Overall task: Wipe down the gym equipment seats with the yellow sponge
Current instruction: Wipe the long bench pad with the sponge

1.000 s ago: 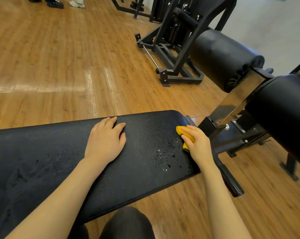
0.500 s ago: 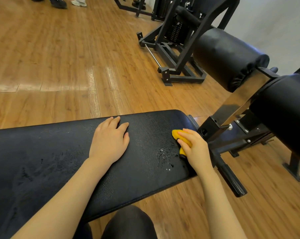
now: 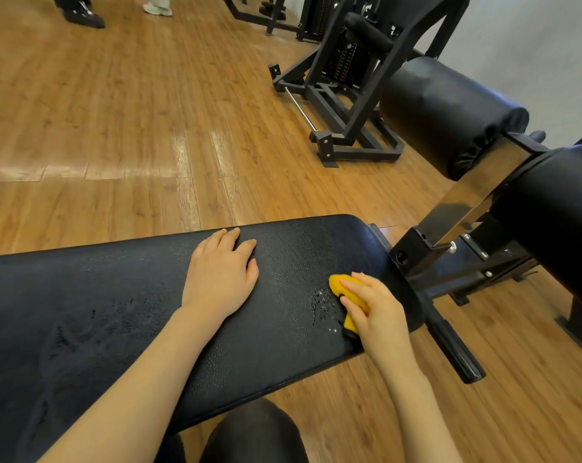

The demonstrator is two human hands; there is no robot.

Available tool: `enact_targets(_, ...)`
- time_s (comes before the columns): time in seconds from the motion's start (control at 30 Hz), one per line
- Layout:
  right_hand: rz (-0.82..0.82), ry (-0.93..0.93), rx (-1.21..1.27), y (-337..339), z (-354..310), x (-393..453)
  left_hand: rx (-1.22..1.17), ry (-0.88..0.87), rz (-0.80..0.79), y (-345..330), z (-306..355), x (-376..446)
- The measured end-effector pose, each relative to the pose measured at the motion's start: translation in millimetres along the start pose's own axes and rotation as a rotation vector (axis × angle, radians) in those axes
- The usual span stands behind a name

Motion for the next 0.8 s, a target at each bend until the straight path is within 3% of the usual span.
enact_targets(0.2, 0.045, -0.023, 0.009, -14, -8, 33, -0.010, 0.004, 0.000, 0, 1, 0)
enact_targets(0.47, -0.006, -0.035, 0.041, 2, -12, -39, -0.010, 0.001, 0.003, 0, 0, -1)
enact_targets(0.8, -0.016, 0.001, 0.023, -14, -22, 37, -0.008, -0.007, -0.012, 1, 0, 0)
Point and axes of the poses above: each hand's wrist, its own x-axis towards the middle knuckle, its own y-axis out of the back of the hand, z = x × y, the point moved 2 cm from there along x, towards the middle knuckle, and after that the axes turned 6 degrees about -x, right-handed, at the moved point
